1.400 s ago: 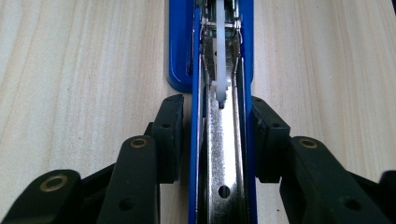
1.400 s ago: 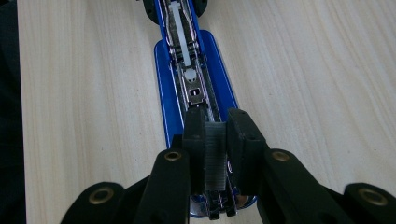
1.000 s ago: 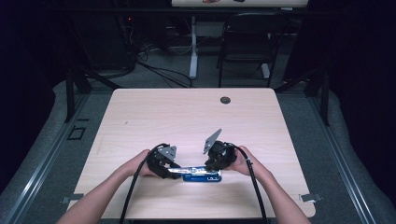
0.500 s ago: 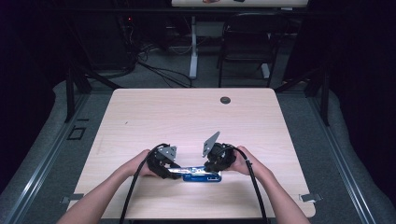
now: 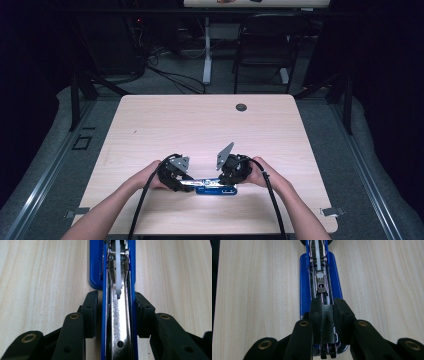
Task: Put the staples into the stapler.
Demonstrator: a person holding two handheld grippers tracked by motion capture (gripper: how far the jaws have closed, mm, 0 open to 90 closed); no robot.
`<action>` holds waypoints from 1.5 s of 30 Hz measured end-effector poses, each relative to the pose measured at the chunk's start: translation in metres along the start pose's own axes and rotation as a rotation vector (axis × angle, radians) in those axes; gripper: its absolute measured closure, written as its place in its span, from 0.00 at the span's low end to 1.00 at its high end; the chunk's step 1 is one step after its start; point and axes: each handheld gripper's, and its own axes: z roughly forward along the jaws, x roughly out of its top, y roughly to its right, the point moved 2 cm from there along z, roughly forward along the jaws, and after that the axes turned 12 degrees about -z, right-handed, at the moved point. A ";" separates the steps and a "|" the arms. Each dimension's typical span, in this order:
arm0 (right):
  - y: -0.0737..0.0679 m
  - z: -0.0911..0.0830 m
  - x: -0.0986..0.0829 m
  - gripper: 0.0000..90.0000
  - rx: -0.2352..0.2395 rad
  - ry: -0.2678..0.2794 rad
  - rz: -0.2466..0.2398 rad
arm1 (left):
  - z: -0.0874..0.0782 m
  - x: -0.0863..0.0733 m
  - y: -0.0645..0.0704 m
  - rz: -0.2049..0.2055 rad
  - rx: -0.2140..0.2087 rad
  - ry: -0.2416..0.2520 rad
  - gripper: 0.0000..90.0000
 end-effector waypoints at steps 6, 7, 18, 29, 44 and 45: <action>0.000 0.000 0.000 0.86 0.010 0.002 -0.001 | 0.000 0.000 0.000 -0.001 0.000 0.000 0.68; 0.000 0.000 -0.001 0.86 0.014 0.003 -0.001 | 0.001 0.000 0.000 -0.003 0.002 0.005 0.68; 0.000 -0.001 -0.001 0.86 0.020 0.001 -0.011 | 0.001 0.000 0.000 -0.001 0.003 -0.002 0.68; 0.001 -0.005 -0.002 0.81 0.036 0.029 0.014 | 0.001 0.000 0.001 -0.001 -0.001 -0.006 0.68; 0.004 -0.010 0.005 0.94 -0.045 0.083 0.159 | 0.001 0.000 0.001 0.003 0.001 -0.003 0.70; 0.003 -0.010 0.007 0.95 -0.045 0.084 0.158 | 0.001 0.000 0.001 0.004 0.002 -0.006 0.70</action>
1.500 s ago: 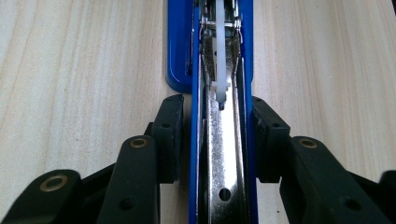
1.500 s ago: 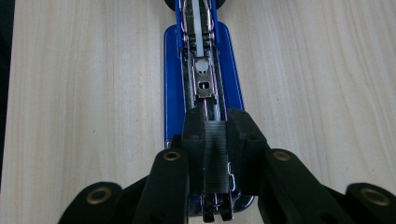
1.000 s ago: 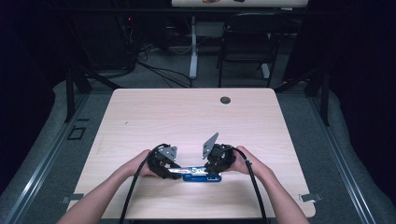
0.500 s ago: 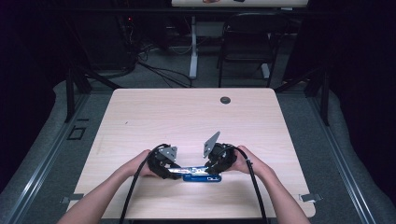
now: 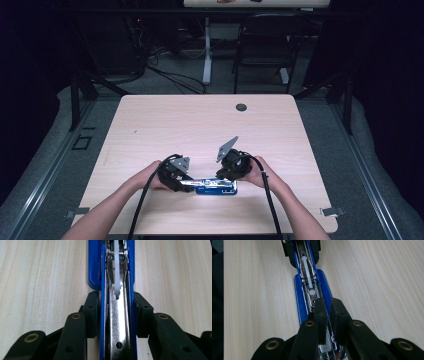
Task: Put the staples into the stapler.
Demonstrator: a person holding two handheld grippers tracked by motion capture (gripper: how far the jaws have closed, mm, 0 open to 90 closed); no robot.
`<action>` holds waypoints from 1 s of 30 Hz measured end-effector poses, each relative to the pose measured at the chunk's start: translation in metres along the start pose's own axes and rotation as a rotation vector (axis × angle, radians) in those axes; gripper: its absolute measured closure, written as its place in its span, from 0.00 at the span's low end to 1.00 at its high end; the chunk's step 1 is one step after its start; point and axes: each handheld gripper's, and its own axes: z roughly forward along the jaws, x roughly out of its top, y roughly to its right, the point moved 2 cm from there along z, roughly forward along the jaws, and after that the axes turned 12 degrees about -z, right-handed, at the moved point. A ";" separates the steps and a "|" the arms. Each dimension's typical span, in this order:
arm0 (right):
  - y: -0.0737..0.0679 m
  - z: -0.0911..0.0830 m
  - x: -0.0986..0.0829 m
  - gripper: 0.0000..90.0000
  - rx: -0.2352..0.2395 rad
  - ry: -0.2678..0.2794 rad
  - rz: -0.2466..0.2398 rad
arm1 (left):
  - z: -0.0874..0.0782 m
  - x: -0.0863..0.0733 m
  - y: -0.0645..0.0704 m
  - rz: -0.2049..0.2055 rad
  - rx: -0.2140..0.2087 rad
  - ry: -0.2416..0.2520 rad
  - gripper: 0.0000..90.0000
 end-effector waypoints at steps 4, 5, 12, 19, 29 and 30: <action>-0.005 0.007 0.004 0.96 0.006 -0.017 -0.017 | 0.000 0.000 0.000 0.001 0.000 0.002 0.70; -0.006 0.009 0.005 0.96 0.003 -0.027 -0.026 | 0.000 0.000 0.000 0.001 0.000 0.002 0.70; -0.007 0.018 0.000 0.98 0.013 -0.070 -0.023 | 0.000 0.000 0.000 0.002 0.002 0.002 0.70; -0.008 0.016 -0.005 0.98 0.011 -0.071 -0.025 | 0.000 0.000 0.001 0.004 0.006 0.001 0.69; -0.008 0.013 -0.009 0.97 0.002 -0.056 -0.009 | 0.000 0.000 0.001 0.006 0.005 0.004 0.70; -0.008 0.012 -0.010 0.95 0.004 -0.047 0.003 | 0.000 0.000 0.001 0.007 0.005 0.003 0.70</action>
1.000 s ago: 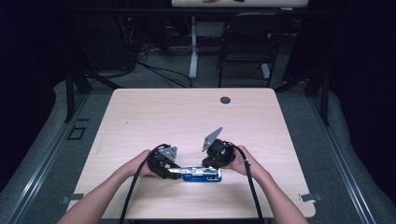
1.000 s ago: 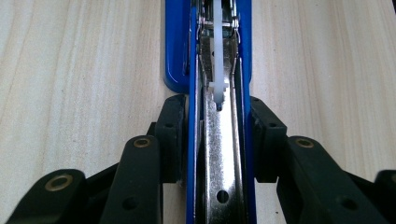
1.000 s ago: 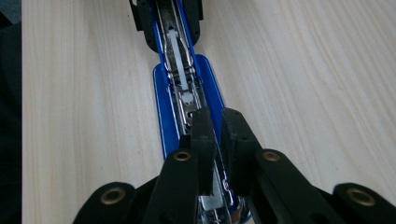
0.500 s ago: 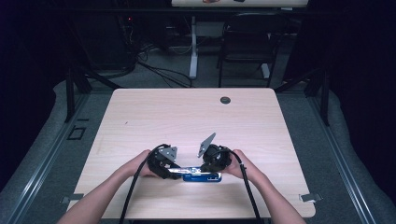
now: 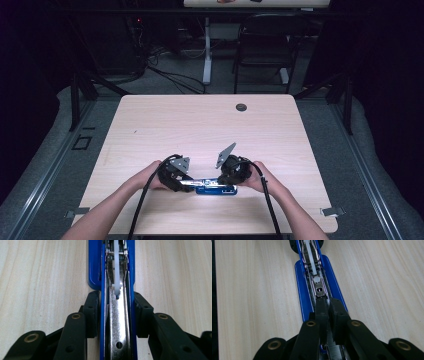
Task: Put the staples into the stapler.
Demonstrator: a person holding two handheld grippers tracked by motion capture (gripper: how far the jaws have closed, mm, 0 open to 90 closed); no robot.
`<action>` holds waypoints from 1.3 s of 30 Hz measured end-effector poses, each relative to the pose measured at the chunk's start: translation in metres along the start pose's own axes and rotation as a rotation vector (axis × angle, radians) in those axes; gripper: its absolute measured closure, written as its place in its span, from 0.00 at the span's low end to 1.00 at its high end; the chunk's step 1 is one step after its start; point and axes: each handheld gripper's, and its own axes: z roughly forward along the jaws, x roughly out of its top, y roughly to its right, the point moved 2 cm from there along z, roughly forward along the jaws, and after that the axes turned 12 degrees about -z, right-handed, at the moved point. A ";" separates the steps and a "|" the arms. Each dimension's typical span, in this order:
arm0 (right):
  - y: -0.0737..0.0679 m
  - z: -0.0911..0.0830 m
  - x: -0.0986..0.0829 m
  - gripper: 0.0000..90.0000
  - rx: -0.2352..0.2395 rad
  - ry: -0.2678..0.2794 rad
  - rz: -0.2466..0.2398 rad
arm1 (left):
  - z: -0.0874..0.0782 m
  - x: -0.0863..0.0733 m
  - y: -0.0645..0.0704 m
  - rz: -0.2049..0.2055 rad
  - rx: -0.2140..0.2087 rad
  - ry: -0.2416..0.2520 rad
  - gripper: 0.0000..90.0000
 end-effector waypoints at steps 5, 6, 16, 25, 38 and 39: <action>-0.001 -0.005 -0.001 0.91 -0.014 -0.003 0.023 | 0.000 0.000 0.000 0.003 0.001 -0.001 0.70; -0.002 -0.006 -0.001 0.89 -0.024 0.000 0.027 | 0.000 0.000 0.000 0.005 0.002 -0.002 0.71; -0.004 -0.024 -0.007 0.68 -0.132 -0.010 0.164 | 0.000 -0.001 0.001 0.009 0.003 0.003 0.71; -0.007 -0.027 -0.027 0.50 -0.199 -0.045 0.372 | 0.000 -0.001 0.001 0.011 0.000 0.006 0.72; -0.004 -0.019 -0.030 0.52 -0.155 -0.065 0.412 | -0.001 0.000 0.003 0.018 0.014 0.003 0.73; -0.004 -0.019 -0.031 0.51 -0.152 -0.063 0.415 | -0.001 0.000 0.003 0.019 0.016 0.001 0.73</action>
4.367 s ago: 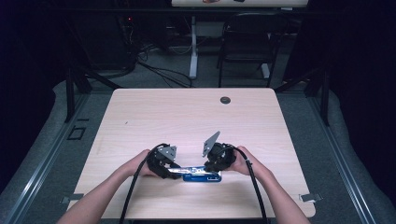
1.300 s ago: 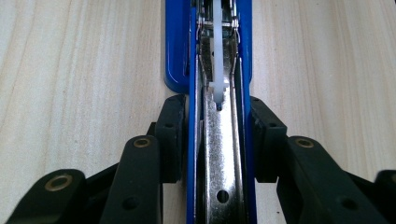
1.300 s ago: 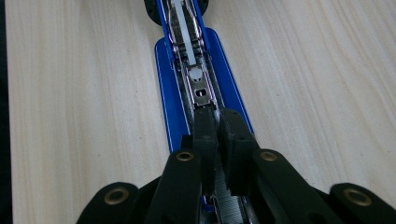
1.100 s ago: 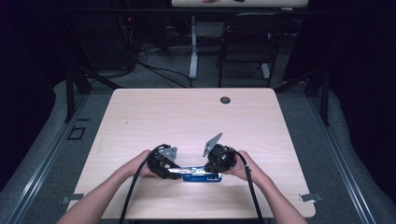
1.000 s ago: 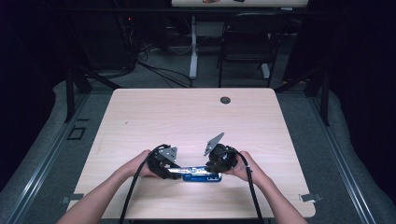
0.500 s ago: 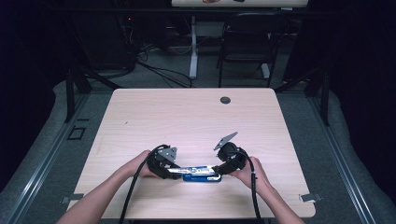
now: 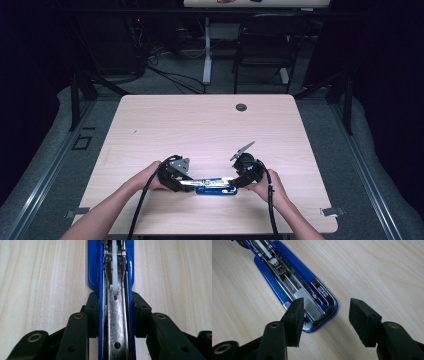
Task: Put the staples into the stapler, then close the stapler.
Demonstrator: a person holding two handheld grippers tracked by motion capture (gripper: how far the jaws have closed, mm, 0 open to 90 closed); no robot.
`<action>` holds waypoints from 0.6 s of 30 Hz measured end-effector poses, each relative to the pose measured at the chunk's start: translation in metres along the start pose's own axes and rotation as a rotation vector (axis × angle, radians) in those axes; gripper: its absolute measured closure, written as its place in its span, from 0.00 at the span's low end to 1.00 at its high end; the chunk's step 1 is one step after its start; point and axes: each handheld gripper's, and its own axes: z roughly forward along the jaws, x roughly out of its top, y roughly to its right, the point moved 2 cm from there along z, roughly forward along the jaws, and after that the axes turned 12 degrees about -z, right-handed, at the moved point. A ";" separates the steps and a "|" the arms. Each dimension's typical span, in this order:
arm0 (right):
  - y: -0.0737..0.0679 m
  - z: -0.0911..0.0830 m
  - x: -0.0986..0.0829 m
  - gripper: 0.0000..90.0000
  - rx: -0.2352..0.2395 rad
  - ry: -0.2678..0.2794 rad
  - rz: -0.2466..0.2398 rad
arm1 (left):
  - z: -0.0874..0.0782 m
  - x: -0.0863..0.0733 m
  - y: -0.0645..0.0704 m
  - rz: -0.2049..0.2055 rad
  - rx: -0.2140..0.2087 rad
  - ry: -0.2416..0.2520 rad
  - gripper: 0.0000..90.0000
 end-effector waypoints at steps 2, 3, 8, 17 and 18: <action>0.001 0.000 -0.001 0.52 0.007 -0.014 -0.007 | 0.000 0.000 0.000 0.000 -0.001 0.000 0.73; 0.001 0.001 -0.002 0.52 0.009 -0.009 -0.003 | 0.000 0.000 0.000 0.000 -0.002 -0.001 0.72; 0.000 0.000 -0.001 0.55 0.020 -0.002 -0.002 | 0.000 0.000 0.000 -0.002 -0.003 -0.001 0.72; 0.004 -0.004 0.000 0.65 0.004 0.045 0.016 | -0.001 0.002 0.002 -0.009 0.014 -0.012 0.72; 0.004 -0.004 0.000 0.65 0.004 0.045 0.016 | -0.001 0.002 0.002 -0.009 0.014 -0.012 0.72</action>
